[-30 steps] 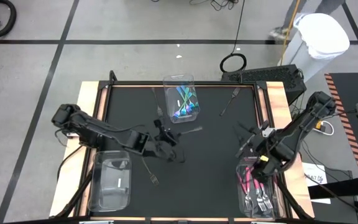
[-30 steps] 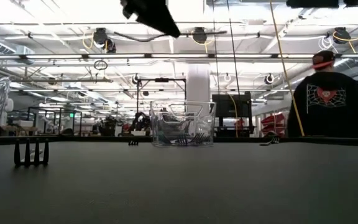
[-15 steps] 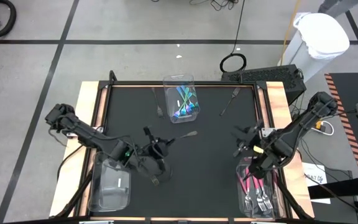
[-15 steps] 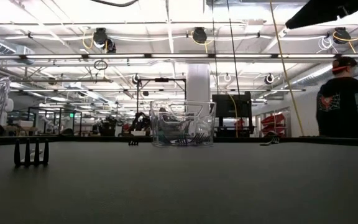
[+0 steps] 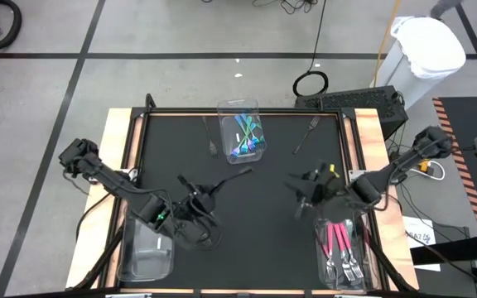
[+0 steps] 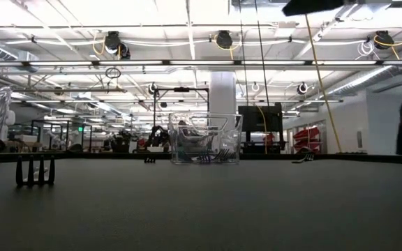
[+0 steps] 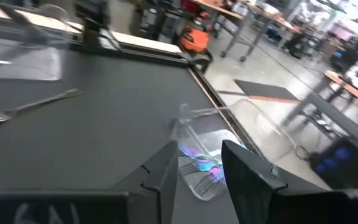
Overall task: Sort silverware by color (type)
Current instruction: Put the black fork into the bottom left transparent bin
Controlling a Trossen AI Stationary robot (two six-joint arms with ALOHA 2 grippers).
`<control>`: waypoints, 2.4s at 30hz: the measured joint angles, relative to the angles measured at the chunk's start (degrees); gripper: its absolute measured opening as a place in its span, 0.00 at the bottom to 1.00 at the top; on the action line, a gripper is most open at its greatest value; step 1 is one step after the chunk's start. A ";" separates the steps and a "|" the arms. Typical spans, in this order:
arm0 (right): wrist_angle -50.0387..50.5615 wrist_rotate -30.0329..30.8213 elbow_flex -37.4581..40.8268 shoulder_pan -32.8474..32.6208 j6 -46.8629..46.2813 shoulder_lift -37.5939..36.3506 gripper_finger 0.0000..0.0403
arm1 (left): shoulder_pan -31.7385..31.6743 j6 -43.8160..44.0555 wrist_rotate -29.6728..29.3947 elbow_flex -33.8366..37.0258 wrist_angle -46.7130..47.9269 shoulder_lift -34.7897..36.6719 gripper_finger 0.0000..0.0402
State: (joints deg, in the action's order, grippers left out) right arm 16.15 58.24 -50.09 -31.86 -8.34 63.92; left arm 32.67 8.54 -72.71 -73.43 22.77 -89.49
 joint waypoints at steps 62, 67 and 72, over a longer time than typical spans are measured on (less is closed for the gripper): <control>-81.46 -35.86 8.90 15.28 1.59 20.20 0.30 | -0.39 -26.97 -7.45 -0.02 -27.62 -10.13 0.02; -81.45 -35.82 8.90 15.28 1.88 20.20 0.29 | -0.60 -27.41 -7.47 -0.02 -27.42 -10.62 0.02; -81.31 -35.71 8.90 15.30 2.09 20.20 0.18 | -0.81 -27.41 -7.69 -0.02 -27.21 -10.84 0.02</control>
State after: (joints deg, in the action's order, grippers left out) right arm -65.17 22.52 -41.19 -16.56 -6.25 84.12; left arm 31.86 -18.87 -80.40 -73.45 -4.45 -100.33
